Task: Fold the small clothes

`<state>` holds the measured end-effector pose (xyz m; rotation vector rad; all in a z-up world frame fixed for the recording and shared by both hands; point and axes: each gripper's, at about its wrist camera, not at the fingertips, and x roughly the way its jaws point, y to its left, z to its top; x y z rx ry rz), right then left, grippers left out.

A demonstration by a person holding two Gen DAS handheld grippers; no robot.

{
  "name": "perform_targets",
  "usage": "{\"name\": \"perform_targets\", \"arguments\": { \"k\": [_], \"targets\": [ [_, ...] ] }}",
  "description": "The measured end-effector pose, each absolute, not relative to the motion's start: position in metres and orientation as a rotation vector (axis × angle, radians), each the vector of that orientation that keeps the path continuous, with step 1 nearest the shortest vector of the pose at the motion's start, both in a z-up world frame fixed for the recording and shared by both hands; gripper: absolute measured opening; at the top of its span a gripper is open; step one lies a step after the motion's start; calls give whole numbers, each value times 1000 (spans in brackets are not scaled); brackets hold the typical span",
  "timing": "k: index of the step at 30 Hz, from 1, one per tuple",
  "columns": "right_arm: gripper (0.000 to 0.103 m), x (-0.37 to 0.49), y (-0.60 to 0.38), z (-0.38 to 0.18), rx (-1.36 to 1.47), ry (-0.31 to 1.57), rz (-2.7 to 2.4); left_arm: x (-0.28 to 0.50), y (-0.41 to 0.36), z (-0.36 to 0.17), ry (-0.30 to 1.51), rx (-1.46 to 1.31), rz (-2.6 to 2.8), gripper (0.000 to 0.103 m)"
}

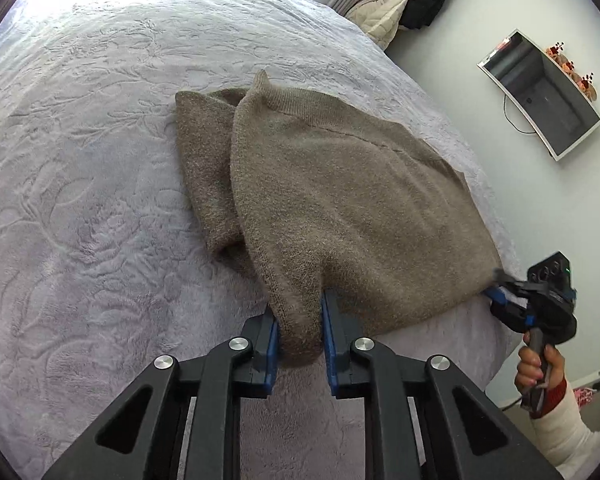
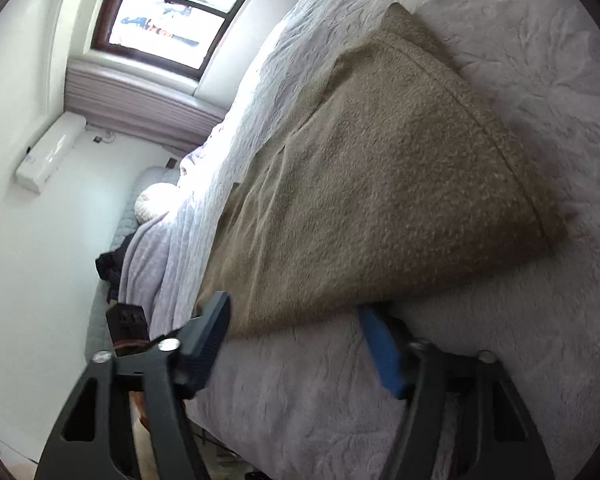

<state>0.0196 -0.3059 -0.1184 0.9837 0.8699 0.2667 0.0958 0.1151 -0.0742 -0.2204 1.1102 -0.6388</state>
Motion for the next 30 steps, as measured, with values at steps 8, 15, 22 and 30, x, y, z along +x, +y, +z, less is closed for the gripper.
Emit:
{"name": "perform_targets", "arguments": {
  "k": [8,15,22,30],
  "targets": [
    [8,7,-315,-134,904,915,214,81,138,-101,1130,-170,-622,12],
    [9,9,-311,-126,856,935,197,66,139,-92,1065,-133,-538,12],
    [9,-1,-310,-122,855,939,181,51,124,-89,1050,-27,-413,13],
    [10,-3,-281,-103,766,964,165,30,121,-92,1045,16,-290,13]
  ]
}}
